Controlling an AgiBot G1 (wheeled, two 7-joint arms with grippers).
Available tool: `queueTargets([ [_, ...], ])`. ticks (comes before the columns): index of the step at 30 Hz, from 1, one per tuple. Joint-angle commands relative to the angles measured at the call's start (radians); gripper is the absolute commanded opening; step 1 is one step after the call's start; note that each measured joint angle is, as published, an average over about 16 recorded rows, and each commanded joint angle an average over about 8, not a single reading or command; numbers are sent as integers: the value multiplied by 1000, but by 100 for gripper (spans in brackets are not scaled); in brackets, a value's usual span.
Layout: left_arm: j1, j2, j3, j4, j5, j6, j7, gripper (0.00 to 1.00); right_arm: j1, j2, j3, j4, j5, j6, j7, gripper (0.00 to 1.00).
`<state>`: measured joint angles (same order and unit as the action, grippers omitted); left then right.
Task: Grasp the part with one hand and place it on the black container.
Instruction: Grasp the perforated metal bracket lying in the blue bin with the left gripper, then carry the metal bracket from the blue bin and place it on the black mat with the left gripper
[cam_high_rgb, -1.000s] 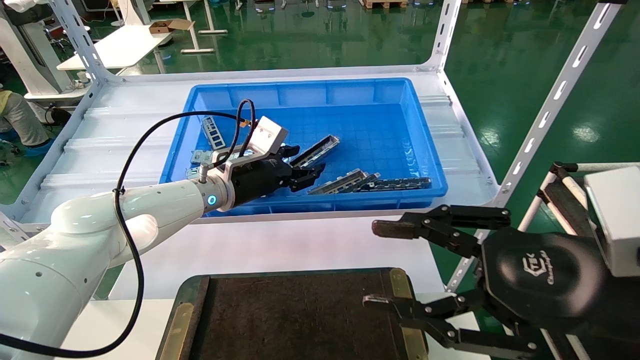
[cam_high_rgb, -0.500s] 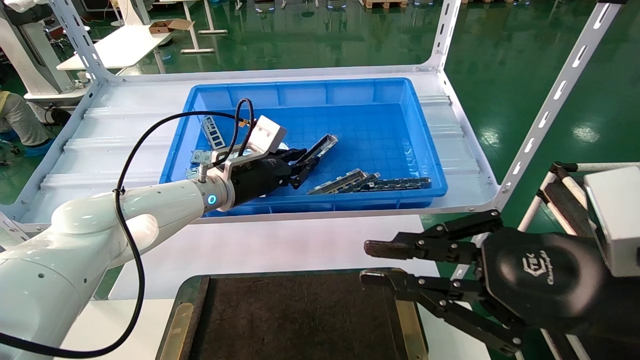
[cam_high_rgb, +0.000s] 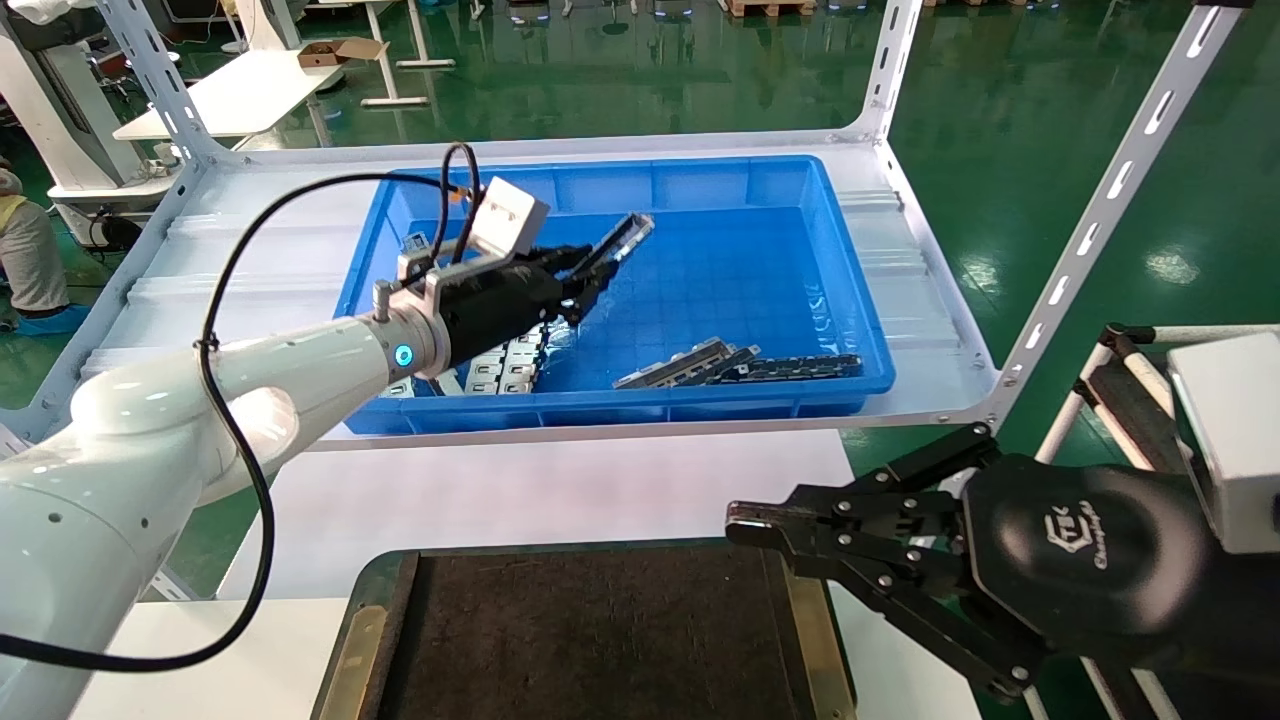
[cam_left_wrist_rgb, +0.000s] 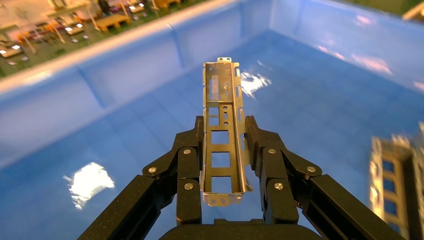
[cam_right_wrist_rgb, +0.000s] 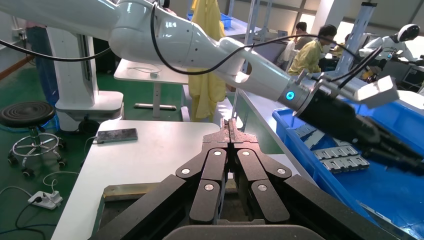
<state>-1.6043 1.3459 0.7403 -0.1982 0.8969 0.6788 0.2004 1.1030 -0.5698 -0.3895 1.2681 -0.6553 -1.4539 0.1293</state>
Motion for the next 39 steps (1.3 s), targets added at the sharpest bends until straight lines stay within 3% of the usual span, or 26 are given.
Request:
queueTargets([
  [1,-12,1,-2,4,-10,-13,9,0,0,0,0,0,0,0,0,0],
  [12,-13,-98,-37,-35,-87,351,61,0,0,0,0,0,0,0,0,0],
  [22,44,-182,-55,-88,-133,553,38,0,0,0,0,0,0,0,0,0],
  [27,128,-222,-64,-181,-160,600,11,0,0,0,0,0,0,0,0,0],
  [34,305,-302,-71,-422,-216,657,-58,0,0,0,0,0,0,0,0,0],
  [39,441,-361,-69,-591,-245,632,-116,0,0,0,0,0,0,0,0,0],
])
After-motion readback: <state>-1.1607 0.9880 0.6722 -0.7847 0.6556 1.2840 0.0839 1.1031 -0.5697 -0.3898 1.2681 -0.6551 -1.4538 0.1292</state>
